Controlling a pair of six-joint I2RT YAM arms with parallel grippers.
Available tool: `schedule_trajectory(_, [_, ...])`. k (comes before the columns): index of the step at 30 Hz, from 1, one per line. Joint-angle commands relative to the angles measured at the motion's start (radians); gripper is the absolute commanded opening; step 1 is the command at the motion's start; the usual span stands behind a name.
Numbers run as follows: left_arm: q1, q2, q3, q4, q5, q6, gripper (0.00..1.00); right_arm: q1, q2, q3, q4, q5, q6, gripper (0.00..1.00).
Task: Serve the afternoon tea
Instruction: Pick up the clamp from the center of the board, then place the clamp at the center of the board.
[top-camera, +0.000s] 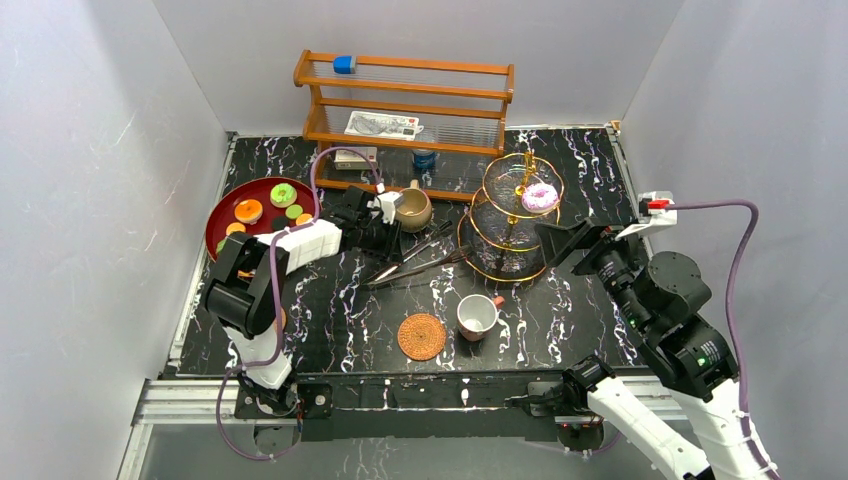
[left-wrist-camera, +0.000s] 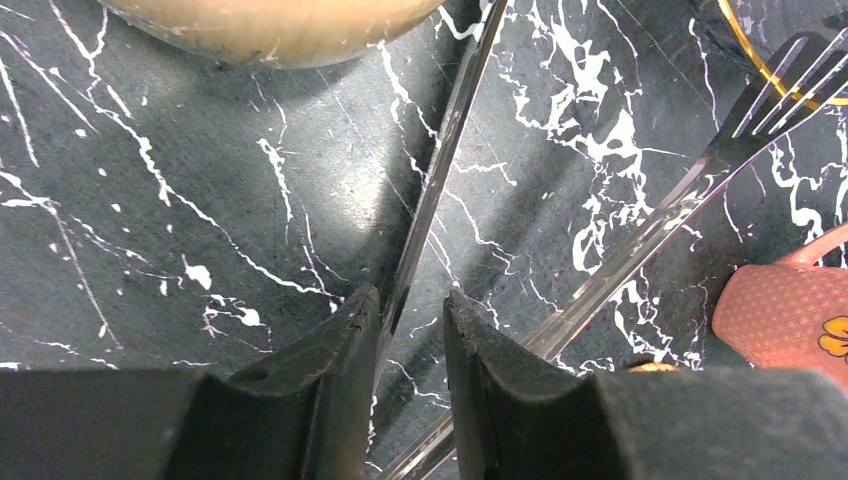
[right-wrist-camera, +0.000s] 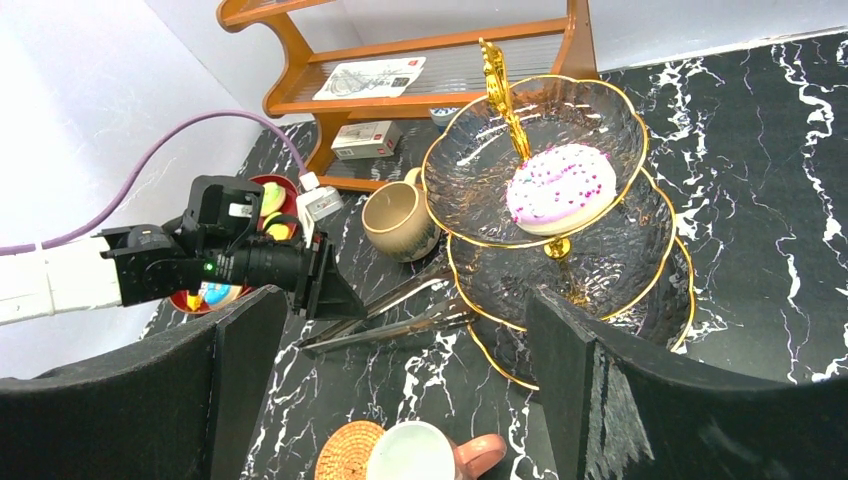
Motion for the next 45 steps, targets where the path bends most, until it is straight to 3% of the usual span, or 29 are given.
schedule_trajectory(1, [-0.025,-0.03,-0.004,-0.011,0.01,-0.02,0.3,0.003,-0.029,0.006,0.045,0.032,-0.007,0.98])
schedule_trajectory(5, [-0.04,-0.014,0.002,-0.017,-0.037,-0.019,0.29,0.005,-0.036,0.009,0.044,0.035,-0.007,0.98])
schedule_trajectory(9, [-0.046,-0.022,0.017,-0.059,-0.059,-0.015,0.2,0.003,-0.038,0.024,0.028,0.032,-0.001,0.98])
schedule_trajectory(14, [-0.05,-0.113,0.005,-0.09,-0.096,-0.025,0.08,0.004,-0.05,0.037,0.021,0.044,-0.008,0.98])
schedule_trajectory(21, [-0.051,-0.289,-0.04,-0.163,-0.156,-0.034,0.0,0.004,-0.054,0.03,0.016,0.052,-0.01,0.98])
schedule_trajectory(34, [-0.051,-0.561,-0.119,-0.295,-0.309,-0.084,0.0,0.005,-0.037,0.031,0.032,0.042,-0.013,0.98])
schedule_trajectory(45, [-0.051,-0.572,-0.108,-0.439,-0.657,-0.15,0.0,0.004,-0.032,0.036,0.032,0.046,-0.023,0.98])
